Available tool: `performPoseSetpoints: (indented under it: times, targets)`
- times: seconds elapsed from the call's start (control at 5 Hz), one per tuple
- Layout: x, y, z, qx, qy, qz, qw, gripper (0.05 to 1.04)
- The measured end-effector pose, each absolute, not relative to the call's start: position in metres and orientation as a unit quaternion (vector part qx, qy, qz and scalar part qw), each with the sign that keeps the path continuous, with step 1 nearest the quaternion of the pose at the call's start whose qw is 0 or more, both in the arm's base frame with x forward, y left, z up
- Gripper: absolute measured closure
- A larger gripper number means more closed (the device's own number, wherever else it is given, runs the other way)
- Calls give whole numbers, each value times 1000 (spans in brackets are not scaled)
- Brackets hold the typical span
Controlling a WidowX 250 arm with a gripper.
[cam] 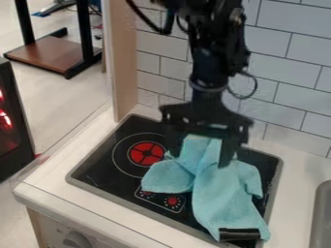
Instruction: Picking and dropping the cloth
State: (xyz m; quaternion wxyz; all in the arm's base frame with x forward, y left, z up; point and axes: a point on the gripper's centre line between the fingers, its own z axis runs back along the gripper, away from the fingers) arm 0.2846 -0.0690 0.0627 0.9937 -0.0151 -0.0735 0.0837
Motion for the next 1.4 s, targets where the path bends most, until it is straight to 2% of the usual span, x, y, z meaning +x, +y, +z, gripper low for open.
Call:
performPoseSetpoints:
  times: [0.2, 0.8, 1.0, 1.4]
  targets:
    - [284, -78, 51, -44, -62, 59, 995, 85]
    - [286, -73, 32, -24, -49, 71, 996, 85]
    - [288, -70, 25, -12, -42, 73, 996, 149]
    - [294, -63, 25, -18, -54, 80, 995, 742]
